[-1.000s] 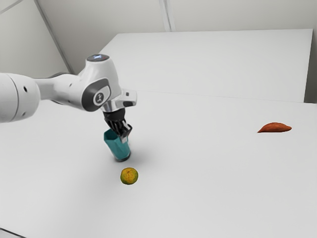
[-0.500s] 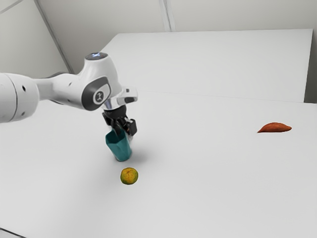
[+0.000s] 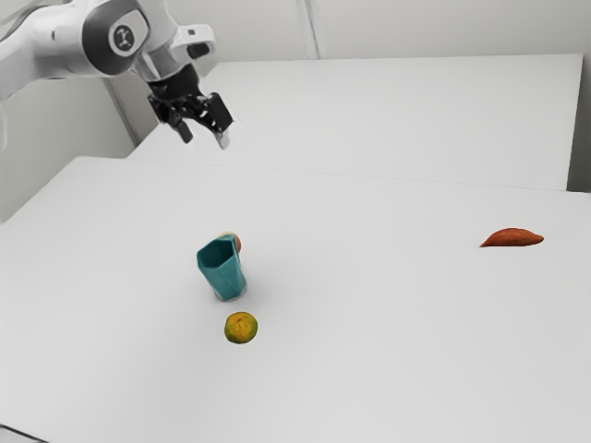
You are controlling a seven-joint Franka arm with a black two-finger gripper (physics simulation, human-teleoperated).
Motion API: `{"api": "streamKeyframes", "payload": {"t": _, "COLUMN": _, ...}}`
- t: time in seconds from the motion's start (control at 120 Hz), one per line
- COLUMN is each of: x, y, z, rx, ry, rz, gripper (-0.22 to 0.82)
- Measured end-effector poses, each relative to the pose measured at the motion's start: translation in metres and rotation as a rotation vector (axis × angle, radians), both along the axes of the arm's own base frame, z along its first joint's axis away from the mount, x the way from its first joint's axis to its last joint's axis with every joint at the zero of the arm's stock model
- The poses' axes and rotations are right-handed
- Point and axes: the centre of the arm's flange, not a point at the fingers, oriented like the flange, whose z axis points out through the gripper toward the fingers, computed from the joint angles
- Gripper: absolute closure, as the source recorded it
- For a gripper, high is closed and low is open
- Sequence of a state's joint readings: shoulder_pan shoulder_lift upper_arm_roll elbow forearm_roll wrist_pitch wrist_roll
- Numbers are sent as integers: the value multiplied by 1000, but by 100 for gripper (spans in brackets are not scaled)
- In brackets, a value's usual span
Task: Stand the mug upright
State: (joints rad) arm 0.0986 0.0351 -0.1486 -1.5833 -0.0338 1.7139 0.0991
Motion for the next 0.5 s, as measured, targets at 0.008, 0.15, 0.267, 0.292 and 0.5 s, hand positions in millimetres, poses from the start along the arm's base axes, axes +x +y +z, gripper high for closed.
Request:
{"api": "streamKeyframes", "payload": {"t": 0.008, "x": -1, "y": 1, "z": 1, "rx": 0, "ry": 3, "rz": 1, "gripper": 2}}
{"api": "streamKeyframes", "payload": {"t": 0.15, "x": -9, "y": 9, "z": 5, "rx": 2, "ry": 56, "rz": 15, "gripper": 1}}
{"api": "streamKeyframes", "payload": {"t": 0.267, "x": -12, "y": 10, "z": 3, "rx": 1, "ry": 87, "rz": 12, "gripper": 1}}
{"api": "streamKeyframes", "payload": {"t": 0.292, "x": -13, "y": 9, "z": 3, "rx": 1, "ry": 92, "rz": 10, "gripper": 1}}
{"api": "streamKeyframes", "payload": {"t": 0.5, "x": -16, "y": 1, "z": 1, "rx": -4, "ry": 116, "rz": -8, "gripper": 0}}
